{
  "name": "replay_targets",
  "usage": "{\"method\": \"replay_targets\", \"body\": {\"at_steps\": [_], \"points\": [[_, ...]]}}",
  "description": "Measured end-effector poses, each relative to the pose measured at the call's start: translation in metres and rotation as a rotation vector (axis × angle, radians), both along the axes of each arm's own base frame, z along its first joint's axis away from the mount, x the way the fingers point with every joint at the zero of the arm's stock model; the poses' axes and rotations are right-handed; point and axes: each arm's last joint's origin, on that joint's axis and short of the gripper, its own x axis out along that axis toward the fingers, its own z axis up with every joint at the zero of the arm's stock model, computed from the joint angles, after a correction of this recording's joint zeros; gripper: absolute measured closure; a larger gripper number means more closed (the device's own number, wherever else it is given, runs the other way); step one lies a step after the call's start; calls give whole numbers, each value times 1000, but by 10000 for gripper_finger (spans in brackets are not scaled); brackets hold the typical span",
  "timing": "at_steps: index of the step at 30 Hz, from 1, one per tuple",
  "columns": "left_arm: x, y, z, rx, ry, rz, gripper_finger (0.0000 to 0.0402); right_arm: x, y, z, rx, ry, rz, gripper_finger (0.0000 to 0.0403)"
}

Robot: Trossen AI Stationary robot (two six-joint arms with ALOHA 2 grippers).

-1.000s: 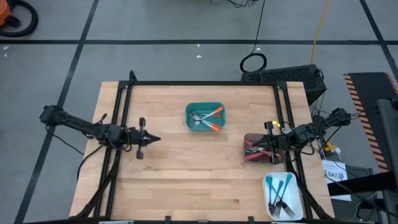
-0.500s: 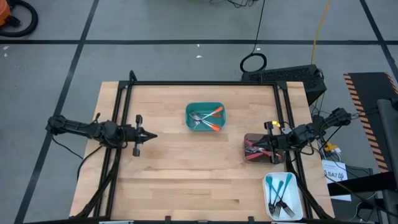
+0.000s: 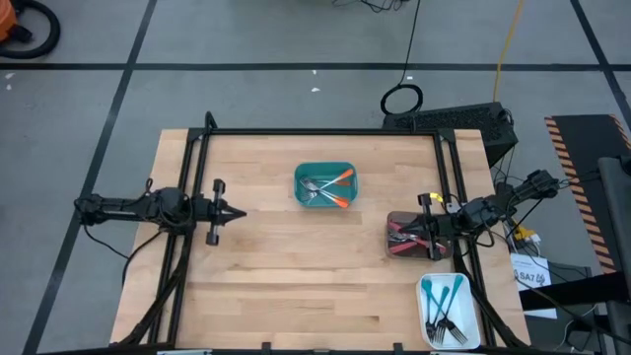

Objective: Sort silverware by color (type)
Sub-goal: Return to Home Position

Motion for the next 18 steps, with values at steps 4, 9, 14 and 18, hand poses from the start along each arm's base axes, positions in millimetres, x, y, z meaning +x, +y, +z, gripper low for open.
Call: {"method": "replay_targets", "body": {"at_steps": [4,9,14,18], "points": [[0,0,0,-20,2,-5,399,0,-1,0,28,0,-51,403],[0,-1,0,-36,4,-12,399,0,-3,0,49,0,-103,403],[0,-1,0,-57,6,-8,399,0,-3,0,64,1,-104,403],[0,0,0,-96,9,9,399,0,-3,0,80,5,-105,403]]}}
